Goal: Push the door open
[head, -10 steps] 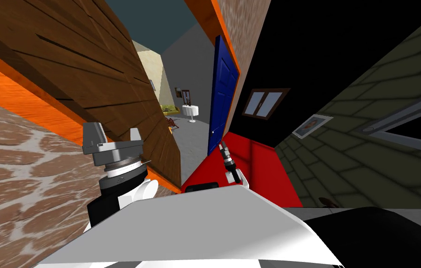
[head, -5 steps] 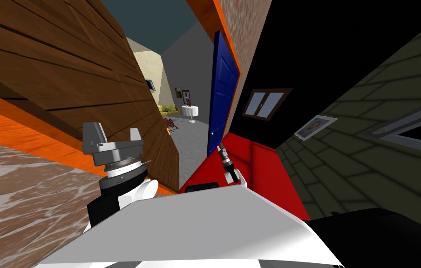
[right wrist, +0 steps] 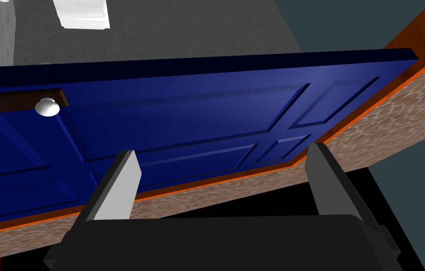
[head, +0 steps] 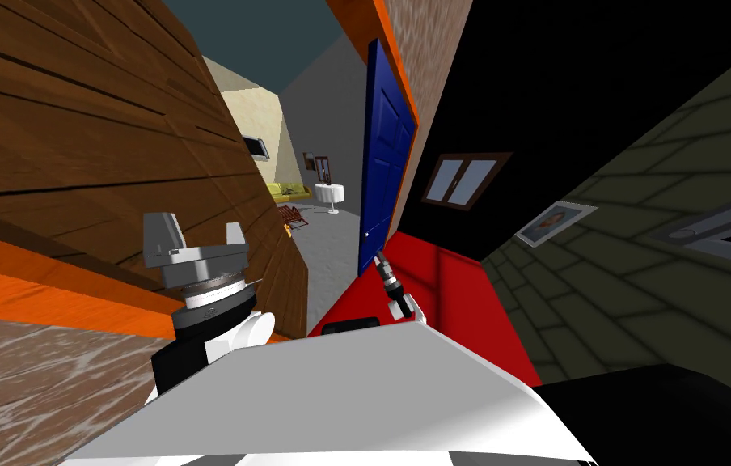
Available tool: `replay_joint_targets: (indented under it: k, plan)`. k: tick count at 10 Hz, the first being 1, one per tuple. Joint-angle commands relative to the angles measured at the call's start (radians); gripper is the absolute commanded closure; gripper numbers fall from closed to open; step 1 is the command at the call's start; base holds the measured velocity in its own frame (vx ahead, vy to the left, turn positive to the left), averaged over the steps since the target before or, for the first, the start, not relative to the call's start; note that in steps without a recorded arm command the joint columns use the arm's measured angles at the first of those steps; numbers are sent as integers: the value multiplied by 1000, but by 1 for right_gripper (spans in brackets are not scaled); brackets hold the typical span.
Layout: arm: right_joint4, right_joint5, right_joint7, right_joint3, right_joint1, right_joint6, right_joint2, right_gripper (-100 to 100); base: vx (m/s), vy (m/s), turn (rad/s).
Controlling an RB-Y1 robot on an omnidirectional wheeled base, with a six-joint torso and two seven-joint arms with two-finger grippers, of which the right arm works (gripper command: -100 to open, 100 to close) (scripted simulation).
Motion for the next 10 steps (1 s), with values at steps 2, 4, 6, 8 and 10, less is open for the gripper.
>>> replay_joint_targets:
  k: [2,4,6,8,10]
  plan:
    - [70,25,-29,13,-28,-24,-8,-100,107,-77,9]
    - [127,46,-50,24,-50,-45,-13,-100,141,-97,17]
    - [165,60,-64,31,-64,-59,-16,-100,137,-73,12]
    - [203,73,-78,38,-79,-72,-18,-100,98,-58,8]
    - [259,93,-99,49,-100,-92,-23,-100,123,-79,11]
